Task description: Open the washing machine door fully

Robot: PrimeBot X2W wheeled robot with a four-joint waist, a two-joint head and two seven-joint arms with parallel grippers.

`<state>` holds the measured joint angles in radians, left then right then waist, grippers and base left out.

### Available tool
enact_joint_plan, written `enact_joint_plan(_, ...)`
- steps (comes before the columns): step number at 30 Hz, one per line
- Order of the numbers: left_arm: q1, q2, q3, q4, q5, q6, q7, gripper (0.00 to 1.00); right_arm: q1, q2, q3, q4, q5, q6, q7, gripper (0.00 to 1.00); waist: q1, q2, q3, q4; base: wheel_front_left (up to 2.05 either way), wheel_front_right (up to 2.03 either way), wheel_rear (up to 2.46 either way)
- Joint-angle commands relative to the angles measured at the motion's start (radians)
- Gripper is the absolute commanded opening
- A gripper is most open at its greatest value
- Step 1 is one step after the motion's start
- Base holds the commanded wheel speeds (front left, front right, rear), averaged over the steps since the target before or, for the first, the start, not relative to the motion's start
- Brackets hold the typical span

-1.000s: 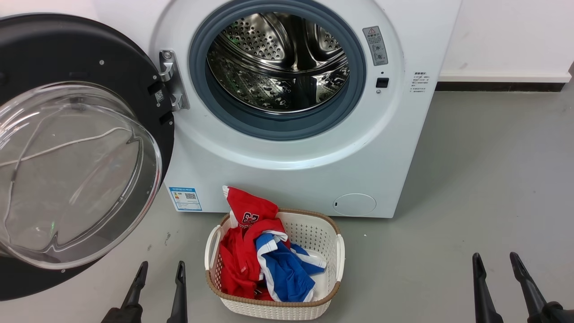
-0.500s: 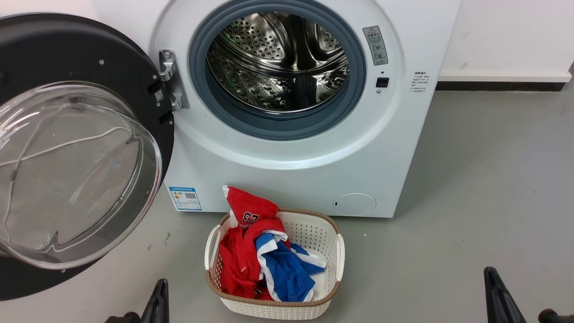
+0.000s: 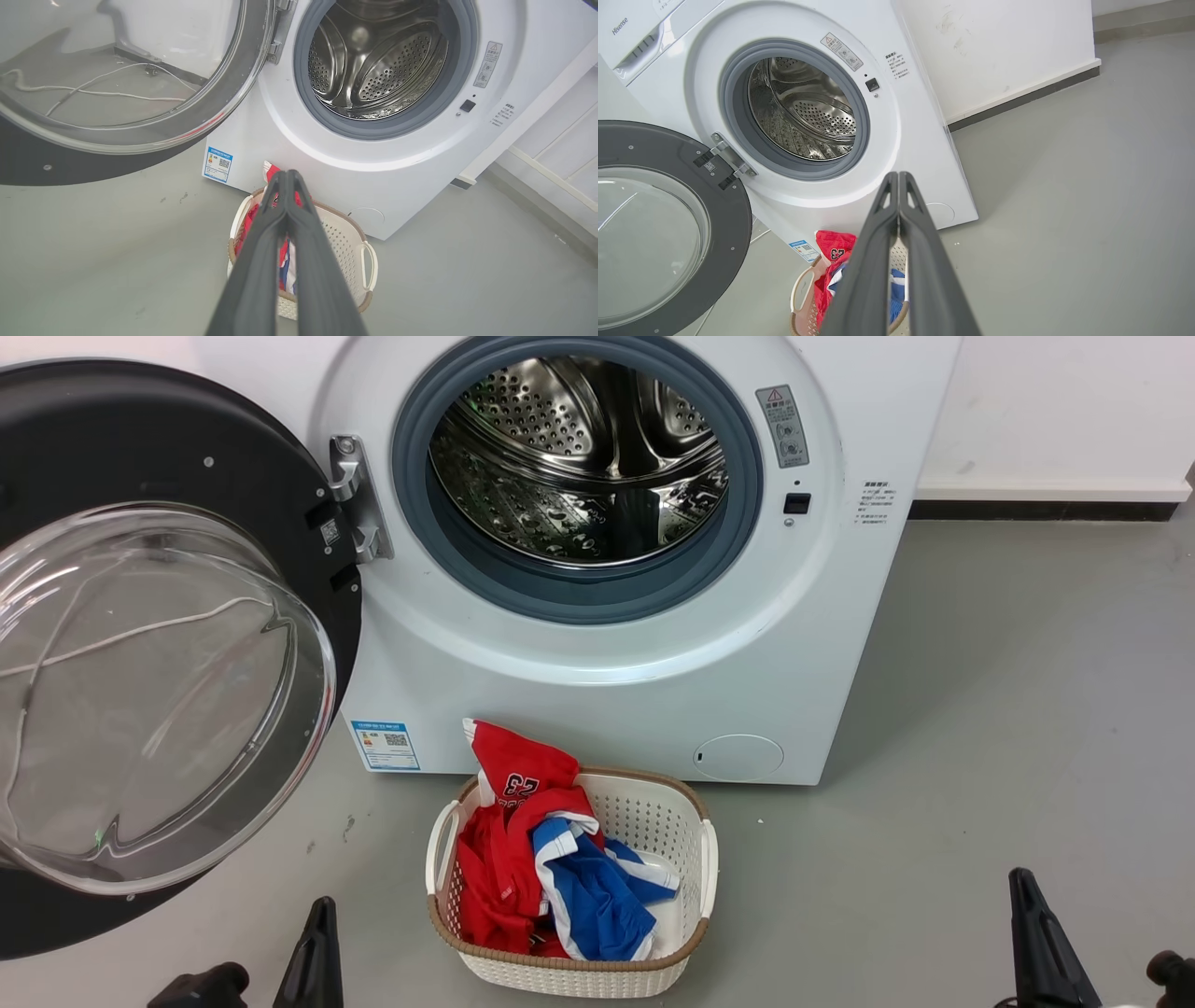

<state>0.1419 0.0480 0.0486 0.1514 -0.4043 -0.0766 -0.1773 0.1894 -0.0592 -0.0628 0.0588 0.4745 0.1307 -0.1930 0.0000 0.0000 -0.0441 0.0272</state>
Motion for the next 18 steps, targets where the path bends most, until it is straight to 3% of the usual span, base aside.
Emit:
enact_joint_plan(1,-0.034,0.002,0.006,-0.009,-0.054,-0.006,0.011,0.0,-0.034,-0.011,0.002,-0.005,0.056,0.0,0.008,0.0,0.0,0.0,0.001,0.0,0.0,0.0,0.0)
enact_joint_plan(18,-0.084,0.002,0.019,0.013,-0.313,-0.017,0.073,0.0,-0.094,-0.019,0.006,0.036,0.313,0.0,0.062,0.0,0.0,0.0,0.008,-0.005,0.0,0.0,0.0)
